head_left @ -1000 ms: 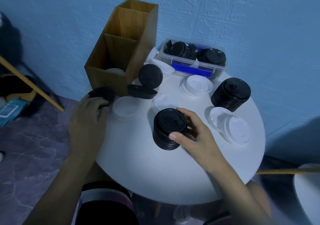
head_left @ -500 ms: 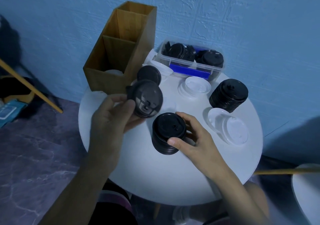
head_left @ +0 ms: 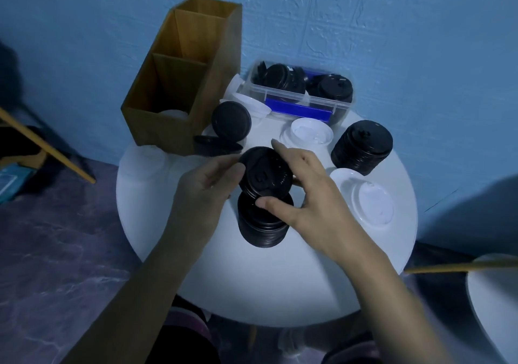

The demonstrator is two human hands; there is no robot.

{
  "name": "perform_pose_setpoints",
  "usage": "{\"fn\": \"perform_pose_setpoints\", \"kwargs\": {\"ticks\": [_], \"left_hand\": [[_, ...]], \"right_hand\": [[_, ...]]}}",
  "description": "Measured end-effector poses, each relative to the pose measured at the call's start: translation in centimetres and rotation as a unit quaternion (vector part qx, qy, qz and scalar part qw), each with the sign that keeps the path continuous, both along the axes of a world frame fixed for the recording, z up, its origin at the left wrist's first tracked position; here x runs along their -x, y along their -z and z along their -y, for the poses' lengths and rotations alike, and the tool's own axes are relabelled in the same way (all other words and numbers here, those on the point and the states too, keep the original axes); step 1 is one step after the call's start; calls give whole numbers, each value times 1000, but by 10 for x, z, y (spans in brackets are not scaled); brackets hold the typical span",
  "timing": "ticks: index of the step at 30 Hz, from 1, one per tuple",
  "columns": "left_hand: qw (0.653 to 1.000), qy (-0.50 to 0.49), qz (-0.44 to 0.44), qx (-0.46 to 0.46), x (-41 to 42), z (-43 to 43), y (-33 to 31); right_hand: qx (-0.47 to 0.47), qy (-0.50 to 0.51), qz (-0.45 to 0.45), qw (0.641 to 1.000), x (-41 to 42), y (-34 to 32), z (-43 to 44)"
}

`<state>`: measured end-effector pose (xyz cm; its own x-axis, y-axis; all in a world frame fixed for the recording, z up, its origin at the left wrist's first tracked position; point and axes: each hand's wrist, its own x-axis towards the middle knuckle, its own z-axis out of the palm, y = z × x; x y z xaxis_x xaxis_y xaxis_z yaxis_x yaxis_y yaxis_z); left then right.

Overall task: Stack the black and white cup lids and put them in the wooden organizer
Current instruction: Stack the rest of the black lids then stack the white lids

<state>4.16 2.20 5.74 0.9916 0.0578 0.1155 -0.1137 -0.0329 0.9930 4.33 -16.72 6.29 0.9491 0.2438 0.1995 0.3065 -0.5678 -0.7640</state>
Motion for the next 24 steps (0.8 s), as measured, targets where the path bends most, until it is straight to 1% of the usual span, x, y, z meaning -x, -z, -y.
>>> {"fn": "perform_pose_setpoints", "kwargs": {"ticks": [2,4,6,8,10,11,13,15,20,24], "left_hand": [[997,35,12,-61,3,-4,7],[989,95,-4,-112,9,-8,21],[982,145,-48,-108,16,-9,32],[981,156,-70,-94,20,-6,41],[982,148,-58,-101,19,-3,43],[982,145,-52,-104,18,-1,42],[983,147,-41,-106,15,4,42],[982,150,-33,-109,14,9,40],[981,160,-24,-109,5,15,41],[980,166,-21,-109,1,16,43]], "right_hand": [[-19,23,-5,1000,1,1,5],[-69,46,-23,996,4,1,13],[-102,59,-50,992,8,0,22],[-100,51,-78,991,13,-2,27],[-74,34,-98,992,15,-4,26],[-47,27,-102,993,16,-4,24],[24,18,-90,995,15,-5,20],[70,16,-71,995,13,-7,18],[89,38,-55,994,7,-7,16],[112,10,-63,992,4,-10,19]]}}
